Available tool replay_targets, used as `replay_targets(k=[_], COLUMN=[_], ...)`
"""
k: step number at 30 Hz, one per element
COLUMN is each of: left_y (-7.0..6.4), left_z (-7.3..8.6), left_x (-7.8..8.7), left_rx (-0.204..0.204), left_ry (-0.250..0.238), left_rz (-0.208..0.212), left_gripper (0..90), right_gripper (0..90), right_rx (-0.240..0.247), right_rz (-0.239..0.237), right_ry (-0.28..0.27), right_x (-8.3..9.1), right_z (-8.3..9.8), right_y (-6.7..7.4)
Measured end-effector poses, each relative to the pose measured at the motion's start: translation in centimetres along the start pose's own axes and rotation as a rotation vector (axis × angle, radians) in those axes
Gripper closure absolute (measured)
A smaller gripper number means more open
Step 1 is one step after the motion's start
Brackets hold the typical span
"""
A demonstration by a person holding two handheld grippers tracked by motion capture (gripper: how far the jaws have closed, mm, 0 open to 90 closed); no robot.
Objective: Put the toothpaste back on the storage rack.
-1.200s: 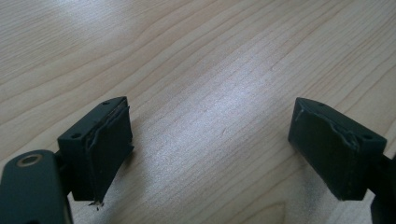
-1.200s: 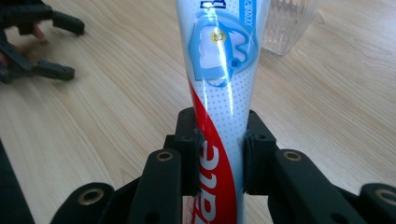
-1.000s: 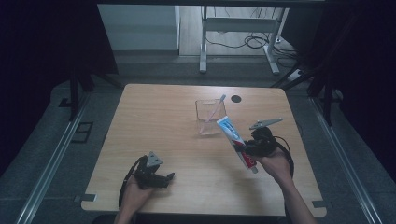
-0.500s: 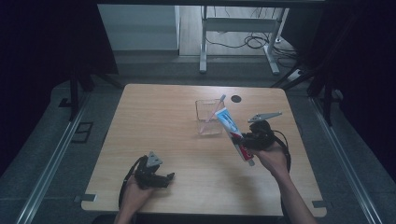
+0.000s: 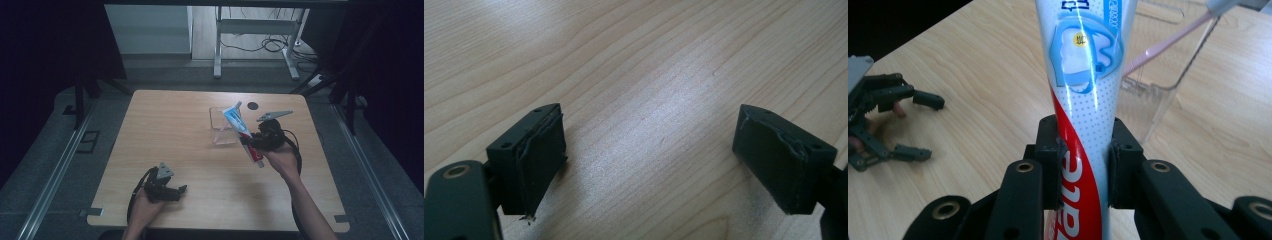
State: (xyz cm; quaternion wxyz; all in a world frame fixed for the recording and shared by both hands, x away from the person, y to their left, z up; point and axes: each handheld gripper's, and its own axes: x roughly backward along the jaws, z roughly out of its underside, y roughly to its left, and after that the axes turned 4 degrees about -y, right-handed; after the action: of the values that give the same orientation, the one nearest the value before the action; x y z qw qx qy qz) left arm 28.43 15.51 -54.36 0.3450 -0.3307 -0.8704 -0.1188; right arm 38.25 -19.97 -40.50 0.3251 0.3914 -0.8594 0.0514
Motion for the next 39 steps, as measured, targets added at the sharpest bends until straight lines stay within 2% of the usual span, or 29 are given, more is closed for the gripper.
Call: replay_targets(k=[12, 29, 39], left_y=[-0.1, 0.0, 0.0], left_z=[0.0, 0.0, 0.0], left_x=[0.0, 0.0, 0.0], left_rx=[0.002, -0.010, -0.007], left_ry=[-0.002, 0.002, 0.001], left_rz=[0.004, 0.008, 0.009], left_gripper=[13.7, 13.8, 13.8], right_gripper=[72.4, 72.5, 72.4], right_rx=[-0.005, -0.006, 0.000], right_rz=[-0.009, 0.021, 0.039], right_ry=[-0.037, -0.062, -0.073], right_x=[-1.6, -3.6, -4.7], right_z=[-2.0, -4.3, -5.1], right_y=[0.0, -0.3, -0.7])
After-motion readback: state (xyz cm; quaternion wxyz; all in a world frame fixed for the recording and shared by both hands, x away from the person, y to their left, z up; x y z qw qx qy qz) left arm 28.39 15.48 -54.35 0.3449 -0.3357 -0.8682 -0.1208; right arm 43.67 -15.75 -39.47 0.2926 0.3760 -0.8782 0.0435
